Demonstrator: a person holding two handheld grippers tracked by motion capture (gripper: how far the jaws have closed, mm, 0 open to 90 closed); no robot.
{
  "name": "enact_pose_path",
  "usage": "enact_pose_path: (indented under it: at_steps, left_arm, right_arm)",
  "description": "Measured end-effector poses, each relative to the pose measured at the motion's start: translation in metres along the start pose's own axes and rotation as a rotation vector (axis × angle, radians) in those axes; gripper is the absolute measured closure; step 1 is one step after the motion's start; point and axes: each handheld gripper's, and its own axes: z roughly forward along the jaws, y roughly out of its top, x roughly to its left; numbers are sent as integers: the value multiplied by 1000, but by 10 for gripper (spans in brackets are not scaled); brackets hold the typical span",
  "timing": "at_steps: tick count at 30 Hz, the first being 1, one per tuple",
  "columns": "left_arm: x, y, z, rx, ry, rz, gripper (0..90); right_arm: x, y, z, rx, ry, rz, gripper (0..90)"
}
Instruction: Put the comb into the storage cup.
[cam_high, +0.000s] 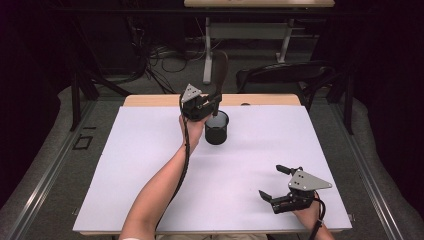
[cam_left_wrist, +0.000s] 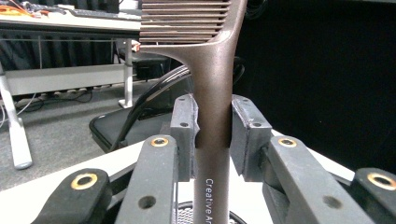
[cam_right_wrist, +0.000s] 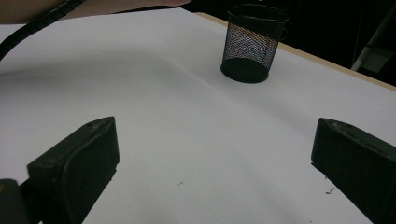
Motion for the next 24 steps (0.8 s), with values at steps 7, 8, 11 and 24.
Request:
enact_pose_path:
  at_steps: [7,8,11,24]
  left_arm:
    - [1,-3,1,0,4,-9,723]
    - [1,-4,2,4,1,-9,723]
    - [1,-6,2,4,5,-4,723]
    - [3,-16,2,30,15,-4,723]
  right_arm:
    - [0,0,0,-3,-1,0,4]
    - [0,0,0,-4,-2,0,4]
    - [0,0,0,-4,-1,-2,4]
    - [0,0,0,-2,-1,3,5]
